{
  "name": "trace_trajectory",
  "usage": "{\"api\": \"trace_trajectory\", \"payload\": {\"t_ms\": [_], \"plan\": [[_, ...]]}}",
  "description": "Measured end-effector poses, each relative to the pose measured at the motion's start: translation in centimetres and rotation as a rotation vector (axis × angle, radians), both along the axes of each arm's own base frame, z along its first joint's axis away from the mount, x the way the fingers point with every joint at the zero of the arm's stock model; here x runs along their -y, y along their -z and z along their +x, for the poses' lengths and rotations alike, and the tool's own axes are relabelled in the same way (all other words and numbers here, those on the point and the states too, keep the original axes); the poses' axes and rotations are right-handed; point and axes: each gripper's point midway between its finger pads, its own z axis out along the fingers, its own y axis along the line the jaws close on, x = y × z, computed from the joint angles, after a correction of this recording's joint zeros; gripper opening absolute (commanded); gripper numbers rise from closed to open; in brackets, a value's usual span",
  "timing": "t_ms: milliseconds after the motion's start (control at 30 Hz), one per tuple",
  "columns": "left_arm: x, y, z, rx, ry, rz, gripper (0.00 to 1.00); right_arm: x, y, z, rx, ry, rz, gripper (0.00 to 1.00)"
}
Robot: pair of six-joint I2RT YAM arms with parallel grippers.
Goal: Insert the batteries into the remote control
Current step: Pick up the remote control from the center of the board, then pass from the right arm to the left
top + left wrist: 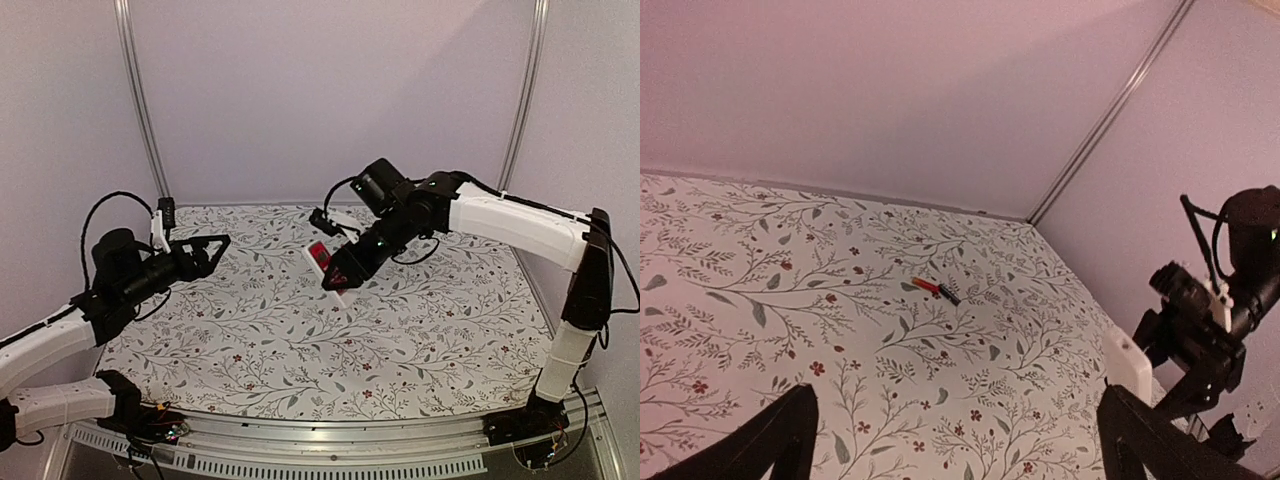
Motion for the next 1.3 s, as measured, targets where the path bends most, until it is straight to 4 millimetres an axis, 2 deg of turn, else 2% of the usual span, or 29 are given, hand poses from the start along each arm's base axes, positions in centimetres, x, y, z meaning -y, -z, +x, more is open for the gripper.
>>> {"api": "trace_trajectory", "payload": {"t_ms": [100,167,233,300,367,533,633,767,933,1033,1200,1300], "plan": [[3.1,-1.1,-1.5,0.066,0.142,-0.001,0.98,0.1,-8.1,1.0,0.094,0.019,0.256,0.43],[5.5,-1.7,-2.9,0.11,0.249,0.009,0.98,0.5,-12.6,0.7,0.147,0.011,0.395,0.43],[7.9,-2.4,-4.3,0.15,0.35,0.023,0.98,0.4,-15.9,-0.4,0.181,-0.026,0.507,0.43],[10.1,-3.2,-5.5,0.194,0.444,0.034,0.98,0.3,-17.7,-1.6,0.194,-0.065,0.589,0.43],[12.2,-3.9,-6.6,0.235,0.525,0.04,0.99,0.3,-18.4,-2.6,0.197,-0.1,0.653,0.42],[16.9,-5.5,-9.4,0.318,0.712,0.047,0.99,0.8,-18.3,-4.2,0.193,-0.143,0.728,0.41],[19.3,-6.6,-10.5,0.361,0.785,0.043,0.99,1.1,-19.0,-5.1,0.2,-0.176,0.782,0.4],[21.6,-7.2,-10.9,0.386,0.831,0.044,1.0,1.5,-20.8,-6.3,0.215,-0.22,0.864,0.4],[23.9,-7.8,-11.8,0.409,0.892,0.038,0.98,1.6,-21.8,-6.9,0.214,-0.254,0.918,0.4],[24.8,-8.0,-12.5,0.417,0.931,0.027,0.94,1.6,-22.0,-7.1,0.216,-0.264,0.932,0.4],[25.5,-7.8,-13.2,0.417,0.972,0.016,0.82,1.6,-21.8,-7.1,0.213,-0.266,0.939,0.39],[25.5,-8.0,-13.4,0.419,0.975,0.004,0.8,1.5,-21.6,-7.2,0.207,-0.273,0.94,0.39]]}}
